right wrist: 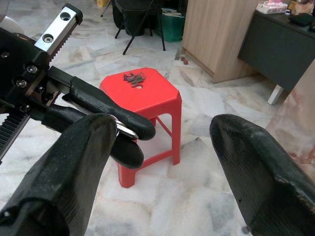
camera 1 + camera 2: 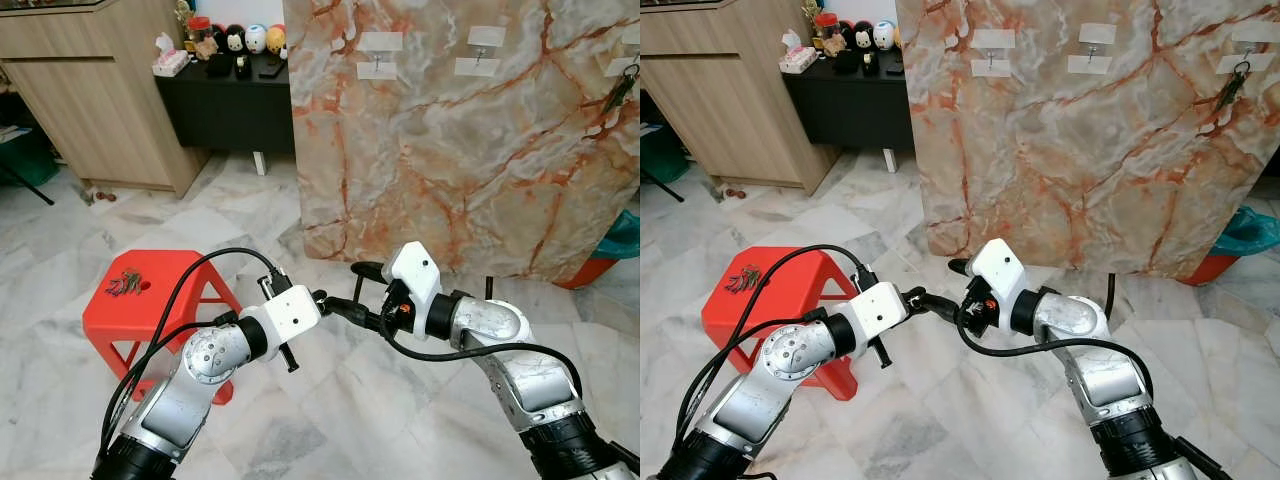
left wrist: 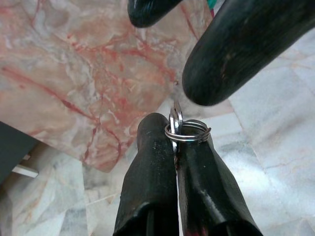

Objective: Hang keys on a hook

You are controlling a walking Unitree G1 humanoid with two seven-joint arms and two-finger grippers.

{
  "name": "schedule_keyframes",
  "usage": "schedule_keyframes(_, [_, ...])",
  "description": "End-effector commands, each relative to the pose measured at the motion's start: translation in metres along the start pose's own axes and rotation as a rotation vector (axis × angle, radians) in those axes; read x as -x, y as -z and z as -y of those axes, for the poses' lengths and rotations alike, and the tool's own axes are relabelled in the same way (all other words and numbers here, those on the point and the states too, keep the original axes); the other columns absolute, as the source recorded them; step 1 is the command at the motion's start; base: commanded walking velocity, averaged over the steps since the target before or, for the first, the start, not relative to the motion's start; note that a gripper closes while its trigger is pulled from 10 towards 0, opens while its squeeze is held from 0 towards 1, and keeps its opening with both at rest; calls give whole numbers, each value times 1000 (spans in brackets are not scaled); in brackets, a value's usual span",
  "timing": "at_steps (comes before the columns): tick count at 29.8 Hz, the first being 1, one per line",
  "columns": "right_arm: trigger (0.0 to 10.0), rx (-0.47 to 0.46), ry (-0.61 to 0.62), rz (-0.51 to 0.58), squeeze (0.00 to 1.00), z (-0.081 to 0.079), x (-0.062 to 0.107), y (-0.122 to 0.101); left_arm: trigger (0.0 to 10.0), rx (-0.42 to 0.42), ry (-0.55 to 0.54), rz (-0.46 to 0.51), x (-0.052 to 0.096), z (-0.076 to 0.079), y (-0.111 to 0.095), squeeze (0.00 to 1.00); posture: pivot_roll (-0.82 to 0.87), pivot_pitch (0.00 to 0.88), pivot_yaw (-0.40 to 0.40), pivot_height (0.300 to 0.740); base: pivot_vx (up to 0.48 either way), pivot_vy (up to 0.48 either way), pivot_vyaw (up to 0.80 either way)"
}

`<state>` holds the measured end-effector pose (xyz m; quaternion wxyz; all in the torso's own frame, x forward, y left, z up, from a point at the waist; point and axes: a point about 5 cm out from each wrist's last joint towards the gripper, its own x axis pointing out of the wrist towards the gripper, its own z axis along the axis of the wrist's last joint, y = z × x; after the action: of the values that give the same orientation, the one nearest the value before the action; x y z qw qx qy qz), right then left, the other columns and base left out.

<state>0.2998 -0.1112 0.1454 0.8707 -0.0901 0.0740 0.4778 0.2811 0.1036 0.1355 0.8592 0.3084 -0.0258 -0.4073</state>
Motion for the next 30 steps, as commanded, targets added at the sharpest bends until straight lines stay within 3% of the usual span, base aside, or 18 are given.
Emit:
schedule_keyframes(1, [10000, 8, -9, 13, 0, -2, 0, -4, 10000, -22, 1, 6, 0, -1, -2, 0, 113, 74, 38, 740, 0, 0, 0])
schedule_keyframes(7, [10000, 7, 12, 9, 0, 1, 0, -3, 10000, -22, 5, 4, 1, 0, 0, 0, 116, 76, 40, 740, 0, 0, 0])
schedule_keyframes(12, [10000, -15, 126, 16, 0, 14, 2, -3, 10000, 5, 76, -34, 4, 8, 6, 0, 118, 77, 44, 740, 0, 0, 0])
schedule_keyframes(14, [10000, -44, 188, 5, 0, 22, 3, 0, 10000, -58, 195, -142, 12, 19, 22, 0, 120, 78, 45, 740, 0, 0, 0])
schedule_keyframes(18, [10000, -54, 202, -6, 0, 23, 3, 4, 10000, -25, 232, -233, 20, 25, 37, 0, 122, 80, 50, 740, 0, 0, 0])
schedule_keyframes(22, [10000, -62, 199, -6, 0, 20, 1, 5, 10000, -81, 304, -468, 43, 27, 73, 0, 127, 84, 57, 740, 0, 0, 0])
schedule_keyframes(25, [10000, -70, 195, -6, 0, 18, -2, 7, 10000, -14, 261, -548, 55, 24, 90, 0, 137, 83, 62, 740, 0, 0, 0])
schedule_keyframes(30, [10000, -81, 184, -20, 0, 14, -9, 12, 10000, 79, 301, -694, 75, 44, 123, 0, 144, 81, 66, 740, 0, 0, 0])
